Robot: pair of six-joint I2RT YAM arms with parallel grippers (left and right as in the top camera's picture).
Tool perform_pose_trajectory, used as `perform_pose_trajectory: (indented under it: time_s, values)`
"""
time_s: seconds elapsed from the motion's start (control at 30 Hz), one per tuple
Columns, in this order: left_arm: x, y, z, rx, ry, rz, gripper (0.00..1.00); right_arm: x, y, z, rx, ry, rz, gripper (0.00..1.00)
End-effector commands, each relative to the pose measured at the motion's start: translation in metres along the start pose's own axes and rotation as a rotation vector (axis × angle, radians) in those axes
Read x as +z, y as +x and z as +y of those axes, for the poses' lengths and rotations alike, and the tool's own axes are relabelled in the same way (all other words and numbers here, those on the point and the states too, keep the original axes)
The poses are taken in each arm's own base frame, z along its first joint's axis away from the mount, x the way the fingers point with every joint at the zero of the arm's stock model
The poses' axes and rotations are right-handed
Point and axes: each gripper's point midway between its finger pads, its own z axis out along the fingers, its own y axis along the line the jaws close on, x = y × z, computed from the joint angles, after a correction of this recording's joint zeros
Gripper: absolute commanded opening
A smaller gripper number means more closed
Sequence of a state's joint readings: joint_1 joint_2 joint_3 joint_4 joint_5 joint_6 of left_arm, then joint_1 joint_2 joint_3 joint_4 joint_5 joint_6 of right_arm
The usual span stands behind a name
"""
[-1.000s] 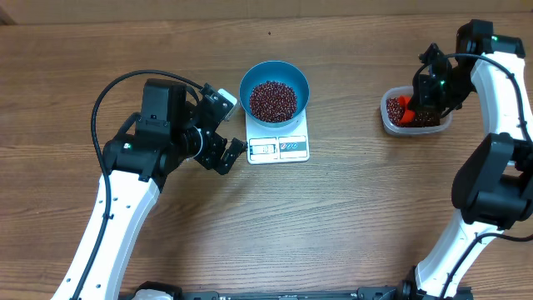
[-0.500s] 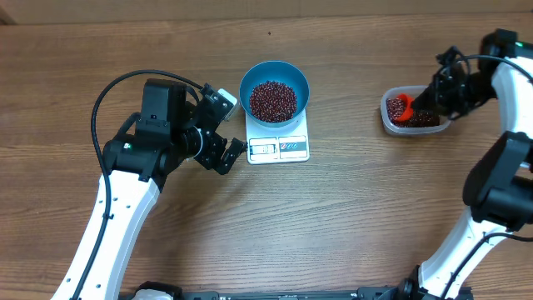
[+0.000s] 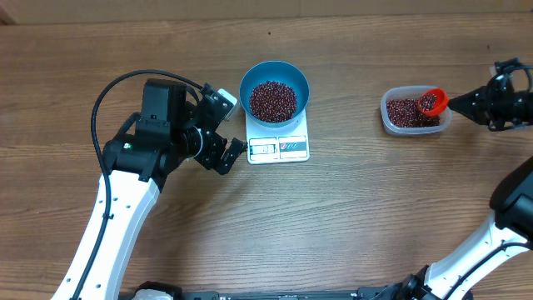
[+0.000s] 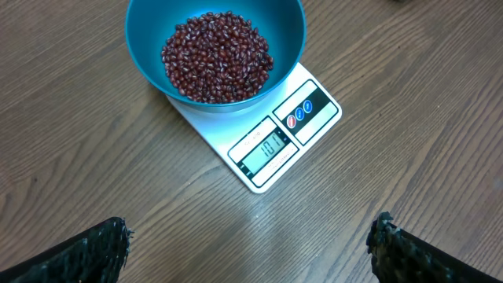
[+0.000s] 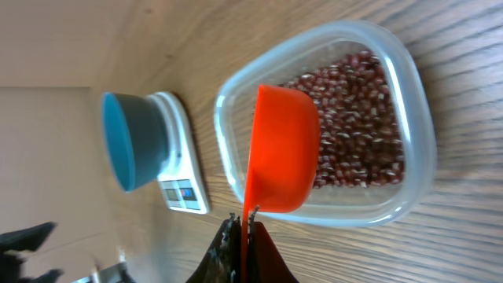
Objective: Scoop item into bowl and weigh 150g on scale
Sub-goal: 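Lift the filled scoop and carry it toward the teal bowl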
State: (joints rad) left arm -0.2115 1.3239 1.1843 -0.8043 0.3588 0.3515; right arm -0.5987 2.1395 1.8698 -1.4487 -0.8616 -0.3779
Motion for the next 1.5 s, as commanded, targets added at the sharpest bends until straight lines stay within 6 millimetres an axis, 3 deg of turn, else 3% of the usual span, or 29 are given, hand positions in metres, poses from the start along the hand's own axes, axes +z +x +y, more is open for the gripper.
perform_pose_trajectory:
  time_s: [0.0, 0.33, 0.5, 0.87, 1.1, 1.23, 1.47]
  values:
    - [-0.003, -0.004, 0.001, 0.028, -0.007, -0.011, 1.00, 0.000, -0.003, 0.017, -0.048, -0.128, -0.027, 0.04]
    - [-0.003, -0.004, 0.001, 0.028, -0.007, -0.011, 1.00, 0.013, 0.003, 0.057, -0.074, -0.273, -0.005, 0.04]
    - [-0.003, -0.004, 0.001, 0.028, -0.007, -0.011, 1.00, 0.037, 0.009, 0.082, -0.124, -0.306, 0.051, 0.04]
    - [-0.003, -0.004, 0.001, 0.028, -0.007, -0.011, 0.99, 0.106, 0.046, 0.159, -0.285, -0.383, 0.228, 0.04]
    - [-0.003, -0.004, 0.001, 0.028, -0.007, -0.011, 1.00, 0.133, 0.047, 0.198, -0.362, -0.384, 0.251, 0.04]
    - [-0.003, -0.004, 0.001, 0.028, -0.007, -0.011, 1.00, 0.159, 0.048, 0.217, -0.437, -0.312, 0.255, 0.04]
    - [-0.003, -0.004, 0.001, 0.028, -0.007, -0.011, 0.99, 0.173, 0.045, 0.246, -0.603, -0.184, 0.213, 0.04]
